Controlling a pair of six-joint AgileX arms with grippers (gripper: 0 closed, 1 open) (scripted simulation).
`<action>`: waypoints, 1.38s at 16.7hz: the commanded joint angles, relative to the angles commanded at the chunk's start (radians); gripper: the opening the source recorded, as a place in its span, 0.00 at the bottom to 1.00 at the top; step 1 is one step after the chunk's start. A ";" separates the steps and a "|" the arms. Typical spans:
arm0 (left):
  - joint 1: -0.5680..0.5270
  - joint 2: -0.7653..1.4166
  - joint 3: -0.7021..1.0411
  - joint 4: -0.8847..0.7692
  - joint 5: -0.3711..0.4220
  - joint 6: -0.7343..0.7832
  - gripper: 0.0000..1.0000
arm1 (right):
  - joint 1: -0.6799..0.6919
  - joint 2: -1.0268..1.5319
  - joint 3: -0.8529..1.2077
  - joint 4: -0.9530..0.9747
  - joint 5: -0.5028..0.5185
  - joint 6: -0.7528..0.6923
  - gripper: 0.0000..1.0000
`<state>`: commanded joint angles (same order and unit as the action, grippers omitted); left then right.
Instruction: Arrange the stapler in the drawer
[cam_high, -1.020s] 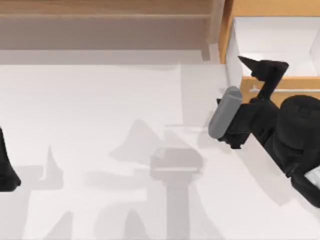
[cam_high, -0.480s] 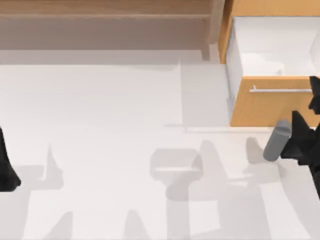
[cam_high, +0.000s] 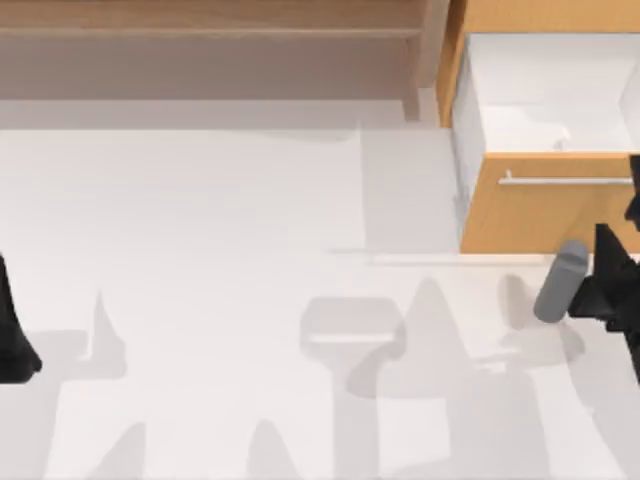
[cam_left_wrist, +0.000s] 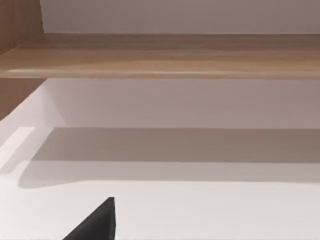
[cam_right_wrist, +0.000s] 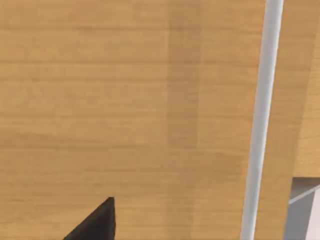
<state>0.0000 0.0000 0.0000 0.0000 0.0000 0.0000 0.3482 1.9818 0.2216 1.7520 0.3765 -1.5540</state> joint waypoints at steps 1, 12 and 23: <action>0.000 0.000 0.000 0.000 0.000 0.000 1.00 | -0.006 0.001 0.012 -0.009 -0.004 0.000 1.00; 0.000 0.000 0.000 0.000 0.000 0.000 1.00 | -0.040 0.012 0.088 -0.072 -0.036 -0.001 0.77; 0.000 0.000 0.000 0.000 0.000 0.000 1.00 | -0.040 0.012 0.088 -0.072 -0.036 -0.001 0.00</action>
<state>0.0000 0.0000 0.0000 0.0000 0.0000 0.0000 0.3082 1.9940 0.3092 1.6800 0.3406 -1.5554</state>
